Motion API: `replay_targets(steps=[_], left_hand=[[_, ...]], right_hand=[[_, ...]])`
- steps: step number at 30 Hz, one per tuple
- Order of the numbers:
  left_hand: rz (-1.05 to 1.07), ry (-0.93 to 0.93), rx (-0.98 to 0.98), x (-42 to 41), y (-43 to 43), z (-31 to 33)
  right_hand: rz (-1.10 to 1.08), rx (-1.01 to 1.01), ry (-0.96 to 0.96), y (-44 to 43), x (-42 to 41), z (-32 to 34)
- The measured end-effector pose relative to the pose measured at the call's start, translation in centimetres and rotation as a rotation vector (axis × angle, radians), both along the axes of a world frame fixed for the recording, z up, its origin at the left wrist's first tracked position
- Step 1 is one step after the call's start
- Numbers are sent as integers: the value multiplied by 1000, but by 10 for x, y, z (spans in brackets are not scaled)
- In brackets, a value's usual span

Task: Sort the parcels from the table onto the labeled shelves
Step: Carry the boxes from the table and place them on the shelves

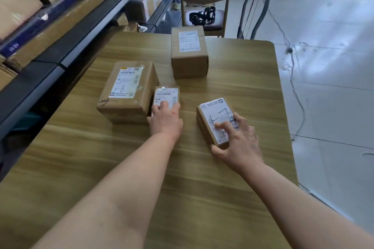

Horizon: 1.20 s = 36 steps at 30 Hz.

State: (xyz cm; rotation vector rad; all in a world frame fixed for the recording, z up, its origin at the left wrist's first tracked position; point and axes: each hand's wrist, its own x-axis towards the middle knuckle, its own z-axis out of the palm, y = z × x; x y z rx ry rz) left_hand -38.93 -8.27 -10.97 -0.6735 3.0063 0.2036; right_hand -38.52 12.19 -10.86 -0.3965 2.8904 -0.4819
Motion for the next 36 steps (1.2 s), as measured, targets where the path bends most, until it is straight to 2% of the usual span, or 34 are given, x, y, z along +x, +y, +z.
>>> replay_targets(steps=[13, 16, 19, 24, 30, 36], left_hand=[[-112, 39, 162, 118, 18, 1], [-68, 23, 209, 150, 15, 0], [14, -83, 260, 168, 0, 4], [-37, -173, 257, 180, -24, 5], [10, -90, 375, 213, -32, -6], [68, -154, 312, 262, -37, -4]], right_hand=[[-6, -36, -108, 31, 73, 11], [-26, -55, -91, 31, 107, 8], [-52, -23, -98, 21, 132, 10], [-111, -22, -99, -3, 160, 11], [-152, -127, -63, -29, 209, 4], [-43, -74, -102, -22, 213, 6]])
